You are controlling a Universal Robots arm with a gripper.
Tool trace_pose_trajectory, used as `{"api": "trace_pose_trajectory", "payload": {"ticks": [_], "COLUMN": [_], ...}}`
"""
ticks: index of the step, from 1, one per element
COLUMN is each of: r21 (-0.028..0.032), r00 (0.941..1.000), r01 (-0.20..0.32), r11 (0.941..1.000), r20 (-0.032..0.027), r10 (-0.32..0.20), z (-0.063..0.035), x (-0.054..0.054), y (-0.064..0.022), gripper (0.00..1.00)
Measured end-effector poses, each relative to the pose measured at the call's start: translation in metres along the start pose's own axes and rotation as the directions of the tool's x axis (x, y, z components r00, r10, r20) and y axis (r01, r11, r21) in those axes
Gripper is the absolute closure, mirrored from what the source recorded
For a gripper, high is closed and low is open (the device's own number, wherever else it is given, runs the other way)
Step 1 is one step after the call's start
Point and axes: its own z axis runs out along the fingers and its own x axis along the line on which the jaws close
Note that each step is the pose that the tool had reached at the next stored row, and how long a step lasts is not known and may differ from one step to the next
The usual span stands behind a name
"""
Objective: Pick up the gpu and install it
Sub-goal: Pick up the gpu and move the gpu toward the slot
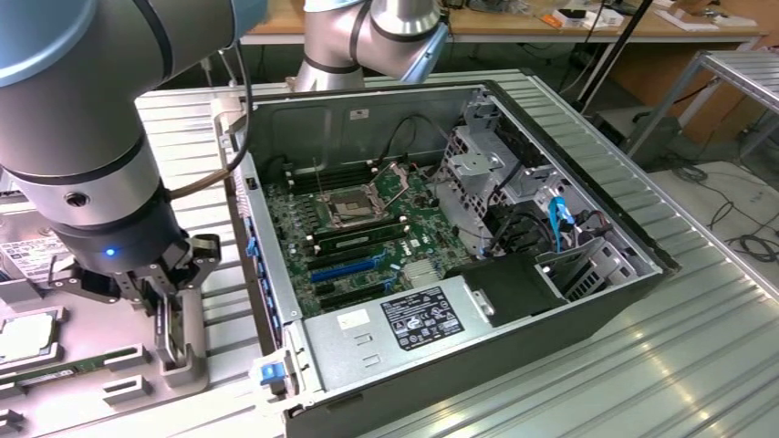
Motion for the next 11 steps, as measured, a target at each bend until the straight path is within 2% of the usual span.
{"api": "trace_pose_trajectory", "payload": {"ticks": [11], "r21": [-0.0034], "r00": [1.0], "r01": [0.0], "r11": [1.0], "r20": [-0.0002], "r10": [0.0], "z": [-0.0128], "x": [0.0], "y": [0.0006], "gripper": [0.73]}}
